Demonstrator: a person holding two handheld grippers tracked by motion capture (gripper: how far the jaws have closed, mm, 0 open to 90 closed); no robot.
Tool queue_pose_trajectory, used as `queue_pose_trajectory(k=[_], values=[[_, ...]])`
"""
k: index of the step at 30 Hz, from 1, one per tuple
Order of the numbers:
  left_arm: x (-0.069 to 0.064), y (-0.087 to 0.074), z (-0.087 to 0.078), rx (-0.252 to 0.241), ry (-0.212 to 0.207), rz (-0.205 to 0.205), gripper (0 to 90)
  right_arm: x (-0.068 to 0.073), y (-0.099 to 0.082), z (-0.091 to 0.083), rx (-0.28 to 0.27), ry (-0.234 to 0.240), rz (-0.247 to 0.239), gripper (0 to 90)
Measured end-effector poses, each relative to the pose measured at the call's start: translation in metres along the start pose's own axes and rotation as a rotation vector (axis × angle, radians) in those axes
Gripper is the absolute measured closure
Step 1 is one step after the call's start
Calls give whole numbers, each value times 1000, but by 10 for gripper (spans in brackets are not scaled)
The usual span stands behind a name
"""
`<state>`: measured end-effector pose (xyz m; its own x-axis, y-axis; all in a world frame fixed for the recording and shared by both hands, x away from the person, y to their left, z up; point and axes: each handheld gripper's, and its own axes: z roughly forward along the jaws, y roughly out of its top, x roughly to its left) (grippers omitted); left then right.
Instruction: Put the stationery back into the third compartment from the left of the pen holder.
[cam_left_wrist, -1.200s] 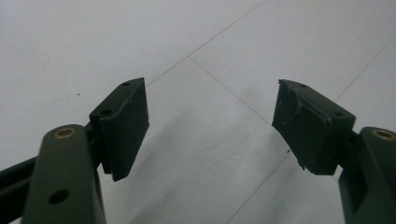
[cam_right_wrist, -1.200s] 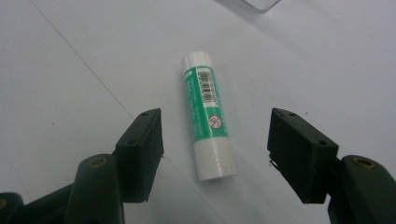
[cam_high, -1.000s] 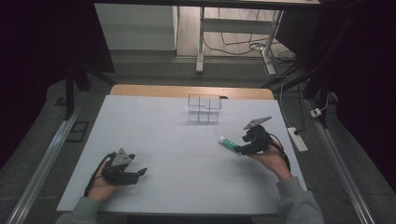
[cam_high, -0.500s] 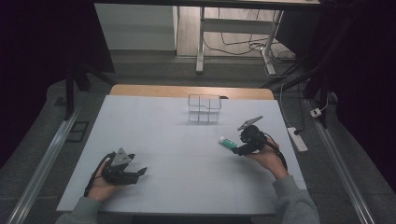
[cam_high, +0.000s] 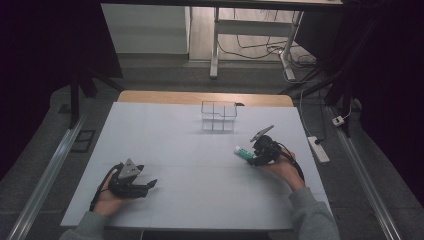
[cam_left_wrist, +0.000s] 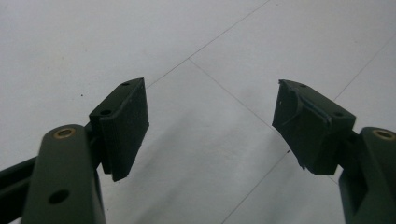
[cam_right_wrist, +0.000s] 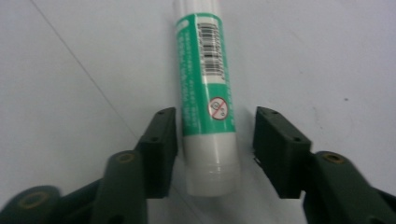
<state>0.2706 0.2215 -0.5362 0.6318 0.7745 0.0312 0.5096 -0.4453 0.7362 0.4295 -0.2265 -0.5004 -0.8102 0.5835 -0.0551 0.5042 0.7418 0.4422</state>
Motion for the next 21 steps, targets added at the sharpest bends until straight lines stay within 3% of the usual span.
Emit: queue_pose_trajectory(k=[3,8,12,21], values=[[0,0,0,0,1,-1,265,2,1,0,-1,26,-23,641],[0,0,-1,-2,5,-1,265,4,1,-1,0,16,-33,649],[0,0,-1,-3,6,-1,266,5,2,-2,-11,36,-39,651],[2,0,-1,-14,10,-6,267,11,5,-11,-69,35,-46,651]])
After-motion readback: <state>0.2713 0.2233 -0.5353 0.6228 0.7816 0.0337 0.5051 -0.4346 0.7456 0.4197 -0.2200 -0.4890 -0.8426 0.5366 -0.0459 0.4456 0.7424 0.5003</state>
